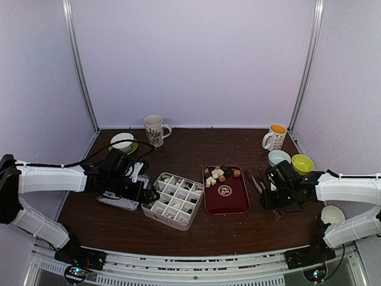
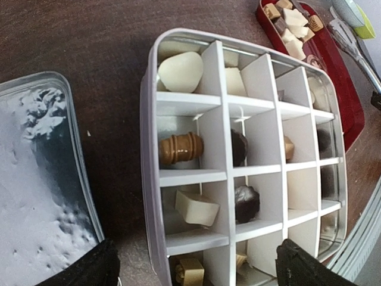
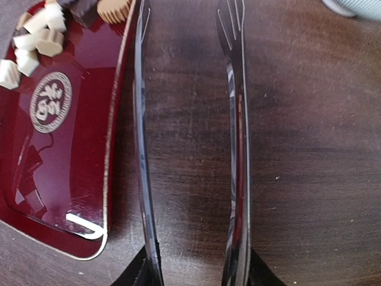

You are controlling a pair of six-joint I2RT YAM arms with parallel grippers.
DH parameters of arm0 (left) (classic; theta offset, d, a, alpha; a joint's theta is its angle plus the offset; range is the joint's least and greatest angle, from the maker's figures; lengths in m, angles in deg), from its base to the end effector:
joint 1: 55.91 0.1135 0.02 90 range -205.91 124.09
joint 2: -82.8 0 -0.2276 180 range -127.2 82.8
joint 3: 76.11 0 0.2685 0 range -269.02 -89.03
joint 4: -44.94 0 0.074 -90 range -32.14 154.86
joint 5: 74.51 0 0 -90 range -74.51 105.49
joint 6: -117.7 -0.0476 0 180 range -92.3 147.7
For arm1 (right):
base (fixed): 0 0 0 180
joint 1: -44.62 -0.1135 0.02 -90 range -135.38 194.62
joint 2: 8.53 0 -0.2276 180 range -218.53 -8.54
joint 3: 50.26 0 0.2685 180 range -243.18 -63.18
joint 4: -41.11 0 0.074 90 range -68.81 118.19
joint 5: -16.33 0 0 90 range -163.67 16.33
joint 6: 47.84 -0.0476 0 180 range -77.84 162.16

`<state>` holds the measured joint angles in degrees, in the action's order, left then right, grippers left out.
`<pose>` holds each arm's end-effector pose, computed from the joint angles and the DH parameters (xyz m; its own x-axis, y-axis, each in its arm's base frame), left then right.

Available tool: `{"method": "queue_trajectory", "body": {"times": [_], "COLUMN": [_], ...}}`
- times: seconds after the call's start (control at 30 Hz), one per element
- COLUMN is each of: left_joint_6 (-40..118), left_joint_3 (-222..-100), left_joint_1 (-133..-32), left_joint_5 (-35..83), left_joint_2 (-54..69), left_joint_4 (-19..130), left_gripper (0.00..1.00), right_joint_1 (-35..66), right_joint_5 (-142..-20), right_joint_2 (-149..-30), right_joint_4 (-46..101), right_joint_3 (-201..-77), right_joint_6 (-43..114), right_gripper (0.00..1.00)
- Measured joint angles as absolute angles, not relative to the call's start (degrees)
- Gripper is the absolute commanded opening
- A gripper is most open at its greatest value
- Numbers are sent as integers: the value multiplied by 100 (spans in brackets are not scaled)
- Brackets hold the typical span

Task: Pack the chocolate
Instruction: Place the clamp at the center of the board, then adjust the packing box at the center of the board.

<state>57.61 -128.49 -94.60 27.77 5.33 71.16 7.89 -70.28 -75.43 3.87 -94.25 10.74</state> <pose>0.2193 -0.1886 0.1278 -0.8844 0.0841 -0.4591 0.3156 0.8324 -0.4556 0.1928 0.1404 0.1129 -0.8921 -0.0164 -0.4515 -0.1270 0.9682 0.2157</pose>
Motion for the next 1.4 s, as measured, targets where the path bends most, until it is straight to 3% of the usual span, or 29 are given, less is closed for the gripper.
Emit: {"method": "queue_trajectory", "body": {"times": [0.13, 0.3, 0.57, 0.63, 0.8, 1.1, 1.4], "left_joint_6": [5791, 5896, 6034, 6078, 6288, 6408, 6259], "left_joint_3": [-12923, -12945, -12943, -12925, -12613, -12287, -12287], "left_joint_1": [-9460, -9460, -9460, -9460, -9386, -8748, -8695], "left_joint_5": [2657, 2410, 1909, 1817, 1518, 1144, 1343], "left_joint_2": [345, 347, 706, 719, 1272, 2127, 1241], "left_joint_4": [7184, 7284, 7417, 7485, 7544, 7595, 7546], "left_gripper": [87, 84, 76, 72, 52, 0, 0], "right_joint_1": [818, 835, 839, 839, 717, -197, -1047], "right_joint_5": [-7154, -7261, -7305, -7305, -7476, -8096, -8485], "right_joint_2": [-7947, -8264, -8087, -7995, -7796, -8282, -9372], "right_joint_4": [447, 460, 429, 401, 416, 853, 1347], "right_joint_3": [-9431, -9464, -9613, -9744, -10030, -10821, -11184], "right_joint_6": [1063, 1094, 1127, 1177, 1256, 1122, 665], "right_gripper": [47, 66, 77, 77, 72, 70, 69]}}
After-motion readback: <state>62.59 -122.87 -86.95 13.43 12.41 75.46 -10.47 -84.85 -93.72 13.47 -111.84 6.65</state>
